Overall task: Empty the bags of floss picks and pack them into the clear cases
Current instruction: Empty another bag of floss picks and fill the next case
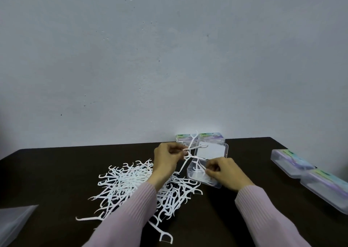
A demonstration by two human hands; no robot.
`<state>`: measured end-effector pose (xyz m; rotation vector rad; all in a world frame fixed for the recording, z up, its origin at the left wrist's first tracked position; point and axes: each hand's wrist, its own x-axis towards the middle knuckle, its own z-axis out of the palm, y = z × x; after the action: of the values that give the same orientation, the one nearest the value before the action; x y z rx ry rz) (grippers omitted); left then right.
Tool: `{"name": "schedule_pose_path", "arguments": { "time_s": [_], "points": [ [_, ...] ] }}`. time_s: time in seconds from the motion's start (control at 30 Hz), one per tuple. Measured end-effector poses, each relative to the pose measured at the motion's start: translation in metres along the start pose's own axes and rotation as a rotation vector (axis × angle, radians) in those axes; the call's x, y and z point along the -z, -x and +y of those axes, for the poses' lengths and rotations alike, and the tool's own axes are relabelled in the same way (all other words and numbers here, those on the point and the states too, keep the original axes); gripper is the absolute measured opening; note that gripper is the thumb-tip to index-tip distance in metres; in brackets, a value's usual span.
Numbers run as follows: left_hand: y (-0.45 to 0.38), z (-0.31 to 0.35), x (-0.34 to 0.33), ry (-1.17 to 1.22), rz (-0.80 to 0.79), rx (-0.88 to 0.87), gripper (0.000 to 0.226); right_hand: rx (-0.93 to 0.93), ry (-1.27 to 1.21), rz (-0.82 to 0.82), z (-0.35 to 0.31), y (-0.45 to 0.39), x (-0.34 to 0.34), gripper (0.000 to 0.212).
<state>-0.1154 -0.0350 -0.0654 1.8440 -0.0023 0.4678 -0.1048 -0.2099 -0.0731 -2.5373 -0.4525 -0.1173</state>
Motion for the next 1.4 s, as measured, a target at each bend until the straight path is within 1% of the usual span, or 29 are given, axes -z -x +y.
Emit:
{"name": "schedule_pose_path", "arguments": {
  "time_s": [0.07,0.17,0.2,0.27,0.3,0.33,0.4,0.43,0.5,0.6,0.67,0.73,0.8,0.83,0.93,1.0,1.13,1.2,1.3,1.33,1.4],
  "points": [
    [0.000,-0.001,-0.001,-0.010,-0.008,-0.006,0.014,0.006,0.090,-0.027,-0.004,0.003,0.002,0.019],
    [0.000,-0.002,-0.001,-0.011,-0.014,-0.010,0.017,0.003,0.173,0.010,-0.007,0.008,0.006,0.021],
    [0.000,-0.002,-0.001,-0.011,-0.016,-0.011,0.018,0.007,0.190,0.038,-0.006,0.008,0.007,0.021],
    [0.000,-0.001,-0.002,0.000,-0.028,-0.007,0.016,0.022,0.166,0.154,-0.004,0.006,0.007,0.020],
    [-0.001,0.000,-0.003,0.010,-0.038,-0.001,0.014,0.023,0.068,0.211,-0.002,0.005,0.006,0.020],
    [-0.001,0.001,-0.005,0.018,-0.050,0.005,0.013,0.020,-0.086,0.248,-0.002,0.003,0.006,0.023],
    [-0.001,0.002,-0.008,0.016,-0.063,0.004,0.013,-0.009,-0.392,0.228,-0.004,0.002,0.004,0.034],
    [-0.001,0.003,-0.008,0.010,-0.063,-0.002,0.013,-0.021,-0.451,0.198,-0.003,0.001,0.004,0.039],
    [-0.003,0.002,-0.008,0.002,-0.039,-0.006,0.012,-0.042,-0.404,0.143,-0.001,0.000,0.000,0.038],
    [-0.008,0.001,-0.003,0.008,0.035,0.002,0.011,-0.047,-0.163,0.109,-0.003,0.000,-0.008,0.025],
    [-0.009,0.000,0.000,0.022,0.057,0.006,0.011,-0.048,0.051,0.141,-0.011,-0.001,-0.016,0.023],
    [-0.008,-0.001,0.000,0.026,0.052,0.015,0.011,-0.081,0.129,0.201,-0.018,-0.003,-0.021,0.030],
    [-0.007,-0.002,-0.001,0.011,0.045,0.024,0.011,-0.129,0.106,0.208,-0.020,-0.005,-0.022,0.034],
    [-0.007,-0.002,-0.001,0.001,0.043,0.025,0.011,-0.145,0.091,0.186,-0.020,-0.005,-0.021,0.033],
    [-0.007,-0.002,-0.001,0.017,0.040,0.032,0.012,-0.147,0.059,0.141,-0.019,-0.005,-0.020,0.023],
    [-0.007,-0.001,-0.001,0.028,0.046,0.031,0.011,-0.131,0.009,0.152,-0.017,-0.005,-0.019,0.015],
    [-0.008,0.001,-0.001,0.071,0.061,0.030,0.011,-0.121,-0.179,0.198,-0.013,-0.003,-0.008,0.009],
    [-0.008,0.002,-0.001,0.078,0.062,0.023,0.011,-0.106,-0.125,0.199,-0.011,-0.003,-0.003,0.009],
    [-0.007,0.002,-0.002,0.085,0.054,0.016,0.011,-0.071,-0.046,0.211,-0.009,0.000,0.003,0.016],
    [-0.006,0.002,-0.003,0.080,0.052,0.011,0.011,-0.055,-0.020,0.203,-0.009,0.001,0.005,0.017],
    [-0.005,0.002,-0.004,0.066,0.050,0.000,0.011,-0.024,0.080,0.133,-0.011,0.004,0.008,0.019]
  ]
}}
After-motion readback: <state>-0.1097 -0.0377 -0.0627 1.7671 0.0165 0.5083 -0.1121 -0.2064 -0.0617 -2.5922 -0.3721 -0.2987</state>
